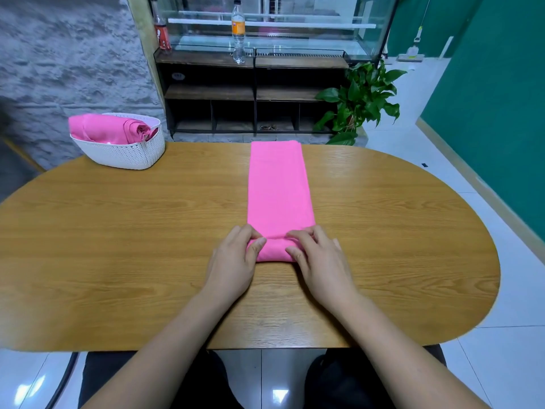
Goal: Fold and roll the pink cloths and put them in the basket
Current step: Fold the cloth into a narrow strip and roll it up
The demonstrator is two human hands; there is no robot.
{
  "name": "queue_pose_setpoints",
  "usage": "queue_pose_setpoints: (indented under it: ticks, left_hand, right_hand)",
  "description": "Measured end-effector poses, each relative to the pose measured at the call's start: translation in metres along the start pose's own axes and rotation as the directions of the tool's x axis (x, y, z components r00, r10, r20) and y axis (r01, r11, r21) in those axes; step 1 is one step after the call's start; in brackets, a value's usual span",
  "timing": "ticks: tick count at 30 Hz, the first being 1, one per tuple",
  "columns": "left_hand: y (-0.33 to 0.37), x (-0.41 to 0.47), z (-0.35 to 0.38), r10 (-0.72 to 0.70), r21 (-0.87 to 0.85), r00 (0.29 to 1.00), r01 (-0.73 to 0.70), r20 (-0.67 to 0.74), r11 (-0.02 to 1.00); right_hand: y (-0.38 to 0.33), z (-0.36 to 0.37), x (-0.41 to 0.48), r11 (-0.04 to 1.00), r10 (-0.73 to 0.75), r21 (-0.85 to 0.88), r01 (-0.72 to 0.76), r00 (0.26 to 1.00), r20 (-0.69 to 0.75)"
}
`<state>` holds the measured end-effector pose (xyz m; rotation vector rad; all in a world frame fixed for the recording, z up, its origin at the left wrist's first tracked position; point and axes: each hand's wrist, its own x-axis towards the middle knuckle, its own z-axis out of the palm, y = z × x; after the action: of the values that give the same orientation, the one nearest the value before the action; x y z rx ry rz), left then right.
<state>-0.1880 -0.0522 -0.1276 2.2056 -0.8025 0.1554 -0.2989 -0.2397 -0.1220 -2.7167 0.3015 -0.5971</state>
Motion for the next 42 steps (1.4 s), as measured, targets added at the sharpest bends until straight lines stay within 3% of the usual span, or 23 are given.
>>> queue_pose_setpoints:
  ticks: [5,10,13,16,21,25,31,35,42]
  left_hand:
    - [-0.003,0.013,0.003,-0.072,-0.067,0.997,0.074,0.022,0.995]
    - [0.000,0.019,0.007,-0.075,0.074,0.994,0.081,-0.082,0.994]
    - [0.005,0.020,0.001,0.018,0.148,0.993,0.000,-0.119,0.989]
    - [0.005,0.015,-0.002,0.147,0.228,0.987,-0.129,-0.067,0.965]
    - [-0.011,0.013,-0.006,0.180,0.241,0.982,-0.189,0.059,0.952]
    - [-0.020,0.029,-0.007,0.167,0.102,0.982,-0.176,0.090,0.979]
    - [-0.027,0.046,-0.009,0.133,0.044,0.980,-0.141,0.151,0.989]
    - [-0.023,0.059,-0.007,0.062,-0.012,0.985,-0.061,0.163,0.998]
    - [-0.014,0.062,0.002,-0.064,0.088,0.993,0.055,0.100,0.995]
  right_hand:
    - [-0.014,-0.003,-0.024,0.970,-0.186,-0.166,0.177,0.982,-0.037]
    - [-0.015,-0.007,-0.012,0.972,-0.162,-0.177,0.157,0.987,-0.014]
    - [-0.011,-0.003,-0.001,0.976,-0.150,-0.163,0.145,0.989,-0.018]
    - [-0.001,0.003,0.011,0.986,-0.119,-0.122,0.117,0.993,-0.013]
    - [0.013,0.009,0.026,0.996,-0.066,0.062,0.063,0.997,0.050]
    - [0.016,0.013,0.035,0.994,-0.060,0.090,0.055,0.996,0.062]
    - [0.004,0.017,0.036,0.981,-0.152,-0.130,0.142,0.986,-0.070]
    - [0.000,0.019,0.034,0.968,-0.184,-0.183,0.172,0.982,-0.047]
    - [0.006,0.014,0.055,0.983,-0.163,-0.097,0.155,0.984,-0.076]
